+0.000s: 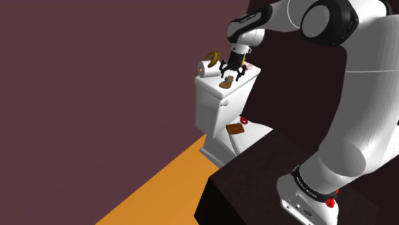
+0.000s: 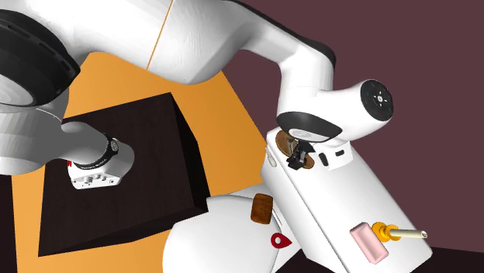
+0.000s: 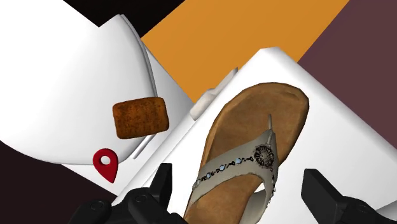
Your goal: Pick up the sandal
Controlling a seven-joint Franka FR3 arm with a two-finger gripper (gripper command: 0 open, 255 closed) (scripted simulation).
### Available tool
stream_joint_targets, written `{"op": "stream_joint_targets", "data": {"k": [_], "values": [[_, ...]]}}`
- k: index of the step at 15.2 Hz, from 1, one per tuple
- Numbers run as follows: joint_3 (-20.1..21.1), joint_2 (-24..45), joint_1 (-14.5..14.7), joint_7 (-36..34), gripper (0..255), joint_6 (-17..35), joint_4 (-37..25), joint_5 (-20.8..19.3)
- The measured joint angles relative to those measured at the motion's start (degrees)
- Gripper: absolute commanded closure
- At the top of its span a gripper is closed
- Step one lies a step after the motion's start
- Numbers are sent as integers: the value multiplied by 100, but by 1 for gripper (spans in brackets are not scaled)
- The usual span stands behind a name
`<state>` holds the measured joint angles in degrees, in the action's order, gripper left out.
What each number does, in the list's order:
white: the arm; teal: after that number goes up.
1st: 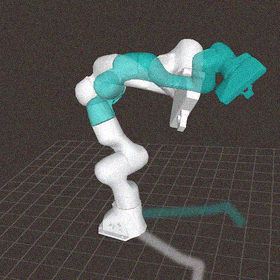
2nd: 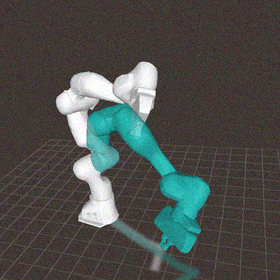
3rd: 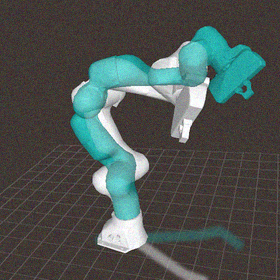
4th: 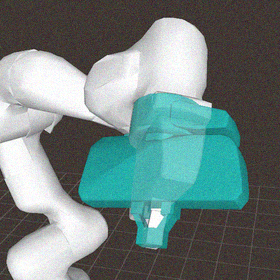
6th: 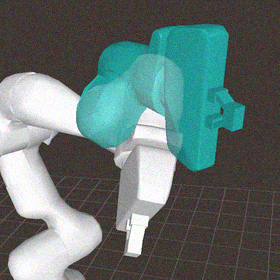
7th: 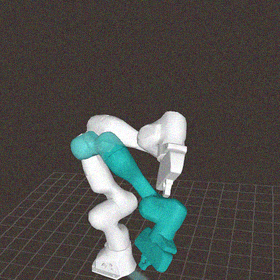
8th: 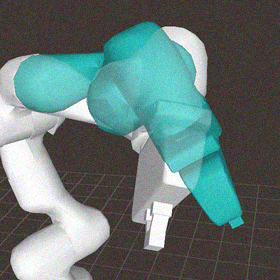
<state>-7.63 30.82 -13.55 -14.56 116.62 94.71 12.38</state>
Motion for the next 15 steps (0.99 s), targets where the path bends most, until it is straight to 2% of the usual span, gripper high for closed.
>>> {"op": "stream_joint_targets", "data": {"k": [10,15], "values": [[3,6,1,1,255,17,0,5],[-17,-148,7,-43,255,-217,-77,-35]]}}
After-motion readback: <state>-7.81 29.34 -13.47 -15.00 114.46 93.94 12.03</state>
